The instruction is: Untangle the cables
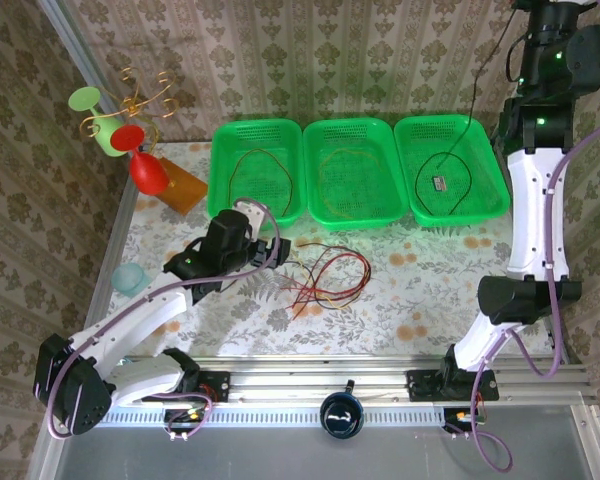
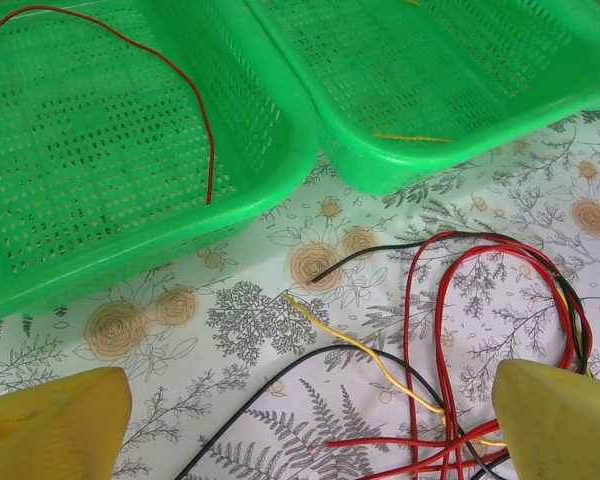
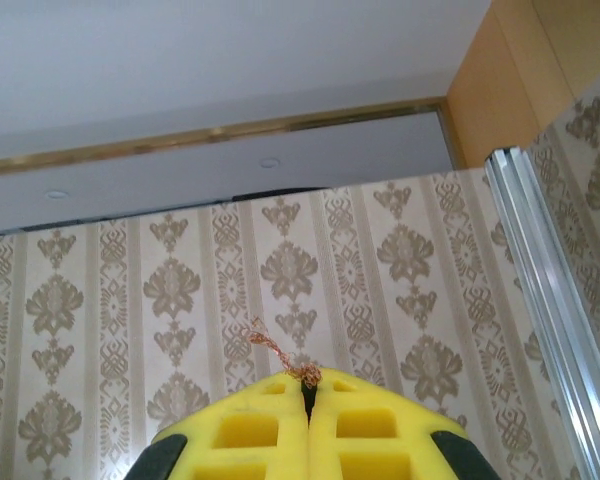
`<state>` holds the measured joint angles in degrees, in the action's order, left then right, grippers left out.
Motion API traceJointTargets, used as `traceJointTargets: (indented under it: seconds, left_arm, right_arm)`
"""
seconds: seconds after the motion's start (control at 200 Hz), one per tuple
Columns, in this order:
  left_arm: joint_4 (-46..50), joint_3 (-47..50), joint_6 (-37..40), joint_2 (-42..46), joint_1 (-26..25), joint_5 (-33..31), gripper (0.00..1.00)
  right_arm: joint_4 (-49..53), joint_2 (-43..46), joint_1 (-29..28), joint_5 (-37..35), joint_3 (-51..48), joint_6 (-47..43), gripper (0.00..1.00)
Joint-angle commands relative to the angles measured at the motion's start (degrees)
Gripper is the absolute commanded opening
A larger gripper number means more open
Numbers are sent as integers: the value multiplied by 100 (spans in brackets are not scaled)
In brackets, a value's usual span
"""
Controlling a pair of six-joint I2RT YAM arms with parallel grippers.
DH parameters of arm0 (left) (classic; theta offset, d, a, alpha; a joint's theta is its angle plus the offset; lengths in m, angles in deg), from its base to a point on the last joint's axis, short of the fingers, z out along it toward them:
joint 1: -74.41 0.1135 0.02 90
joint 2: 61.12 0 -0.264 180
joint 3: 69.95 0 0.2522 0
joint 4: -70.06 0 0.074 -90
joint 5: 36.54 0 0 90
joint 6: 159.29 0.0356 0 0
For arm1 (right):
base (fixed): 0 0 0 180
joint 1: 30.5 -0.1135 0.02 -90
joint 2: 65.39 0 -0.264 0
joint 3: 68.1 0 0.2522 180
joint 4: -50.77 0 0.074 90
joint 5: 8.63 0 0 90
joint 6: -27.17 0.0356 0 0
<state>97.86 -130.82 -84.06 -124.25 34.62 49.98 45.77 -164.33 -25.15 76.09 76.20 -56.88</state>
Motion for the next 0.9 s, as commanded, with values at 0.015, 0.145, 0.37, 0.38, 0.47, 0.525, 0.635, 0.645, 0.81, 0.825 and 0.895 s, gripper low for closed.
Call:
traceJointTargets:
  seconds: [0.015,0.145,0.37,0.38,0.47,0.525,0.635,0.645,0.81,0.825,0.895]
  left_arm:
    - [-42,64,-97,64,-68,-53,94]
    - [-8,55,-87,90,-101,-90,94]
    - [28,166,-127,221,-142,-144,94]
    - [39,171,-131,224,-136,-148,94]
    - [70,235,-141,291,-142,-178,94]
    - [72,280,-158,321,-148,-193,94]
    - [97,326,-202,330,-143,-223,94]
    - [98,326,-206,329,-147,-229,94]
    - [-22,347,-272,270,-153,-190,94]
    - [-31,344,-271,260,-152,-180,94]
    - [-25,310,-270,201,-169,-152,94]
  right_arm:
    - [-173,-149,-5,71,168,-95,0]
    - [-150,-413,-1,90,101,-84,0]
    - [-383,-669,-1,-112,-916,-284,0]
    - [-376,-677,1,-120,-954,-267,0]
    - [-77,-681,-7,-309,-1191,-84,0]
    - [251,-654,-16,-511,-1276,146,0]
    - [883,-580,-72,-705,-1533,239,0]
    - [936,-576,-76,-714,-1567,244,0]
    - [1426,-358,-262,-881,-2430,182,0]
    - [1431,-333,-286,-886,-2530,154,0]
    - [1476,-261,-387,-829,-2972,118,0]
